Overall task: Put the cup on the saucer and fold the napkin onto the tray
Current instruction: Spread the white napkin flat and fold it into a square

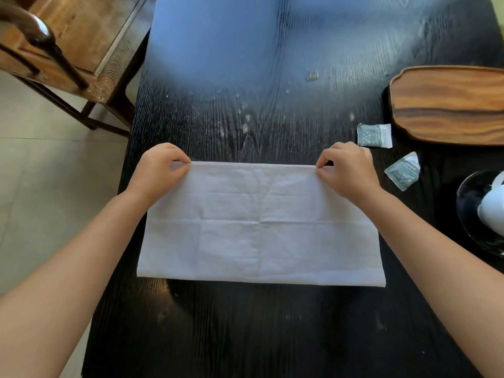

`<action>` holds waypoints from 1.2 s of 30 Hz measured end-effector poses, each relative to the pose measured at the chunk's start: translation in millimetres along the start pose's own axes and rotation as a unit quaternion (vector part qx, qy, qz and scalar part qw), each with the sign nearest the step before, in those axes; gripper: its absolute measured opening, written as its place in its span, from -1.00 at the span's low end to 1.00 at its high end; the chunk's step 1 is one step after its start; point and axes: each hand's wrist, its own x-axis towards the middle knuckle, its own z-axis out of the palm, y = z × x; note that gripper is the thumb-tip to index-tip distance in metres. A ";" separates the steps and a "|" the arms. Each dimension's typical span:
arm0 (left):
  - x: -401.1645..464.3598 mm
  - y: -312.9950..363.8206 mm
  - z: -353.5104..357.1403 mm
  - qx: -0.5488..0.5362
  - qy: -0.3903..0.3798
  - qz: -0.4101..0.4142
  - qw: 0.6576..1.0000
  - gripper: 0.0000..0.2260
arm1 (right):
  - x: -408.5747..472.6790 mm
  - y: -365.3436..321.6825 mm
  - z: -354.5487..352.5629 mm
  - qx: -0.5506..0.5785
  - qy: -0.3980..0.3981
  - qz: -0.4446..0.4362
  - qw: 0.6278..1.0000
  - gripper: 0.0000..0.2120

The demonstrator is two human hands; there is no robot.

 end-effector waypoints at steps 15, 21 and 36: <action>-36.4 2.5 5.0 -0.020 -0.016 0.027 0.999 -0.93 | -31.3 7.1 -2.4 -0.016 -0.028 -0.049 0.998 -0.89; -73.1 0.9 11.4 -0.002 -0.043 0.064 0.997 -0.94 | -71.3 12.2 -1.3 -0.029 -0.050 -0.058 0.997 -0.87; -118.3 97.8 84.0 0.108 -0.009 0.091 0.990 -0.52 | -136.1 -69.0 47.6 -0.033 0.019 0.013 0.999 -0.50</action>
